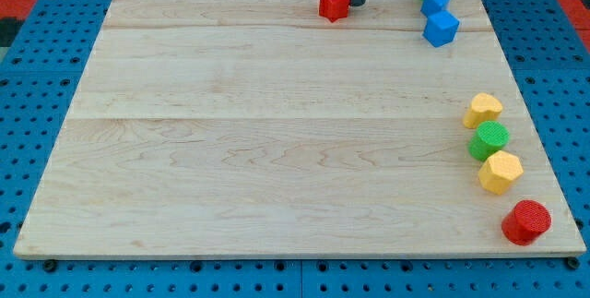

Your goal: Move the arm towards the center right of the board

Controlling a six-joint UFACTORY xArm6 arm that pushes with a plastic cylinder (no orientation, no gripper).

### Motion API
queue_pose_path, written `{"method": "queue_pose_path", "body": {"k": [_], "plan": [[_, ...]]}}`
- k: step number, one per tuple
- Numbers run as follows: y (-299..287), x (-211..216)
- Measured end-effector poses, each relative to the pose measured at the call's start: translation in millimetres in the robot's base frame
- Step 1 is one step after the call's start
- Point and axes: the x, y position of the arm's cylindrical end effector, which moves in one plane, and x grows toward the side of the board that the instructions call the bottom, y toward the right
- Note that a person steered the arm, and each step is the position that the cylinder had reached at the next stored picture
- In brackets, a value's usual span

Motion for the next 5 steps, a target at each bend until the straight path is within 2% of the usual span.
{"method": "queue_pose_path", "body": {"k": [5], "plan": [[22,0]]}}
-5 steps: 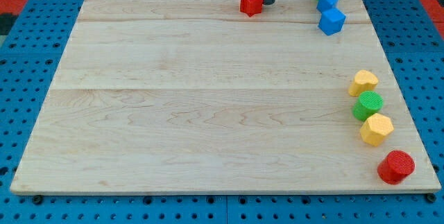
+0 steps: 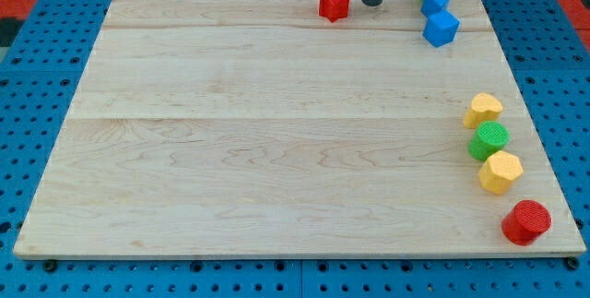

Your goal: Move the arm towards the center right of the board

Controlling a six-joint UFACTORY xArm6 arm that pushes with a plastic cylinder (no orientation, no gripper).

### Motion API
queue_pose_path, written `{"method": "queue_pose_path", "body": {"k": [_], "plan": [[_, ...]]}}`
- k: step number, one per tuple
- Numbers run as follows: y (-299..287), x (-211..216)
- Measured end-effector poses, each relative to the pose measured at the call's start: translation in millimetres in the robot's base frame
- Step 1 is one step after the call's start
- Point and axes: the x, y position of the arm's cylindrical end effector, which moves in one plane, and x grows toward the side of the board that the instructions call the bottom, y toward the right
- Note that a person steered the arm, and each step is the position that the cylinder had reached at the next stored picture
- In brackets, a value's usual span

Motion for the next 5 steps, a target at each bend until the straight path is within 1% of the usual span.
{"method": "queue_pose_path", "body": {"k": [2,3,4,5], "plan": [[1,0],[11,11],[25,63],[54,106]]}}
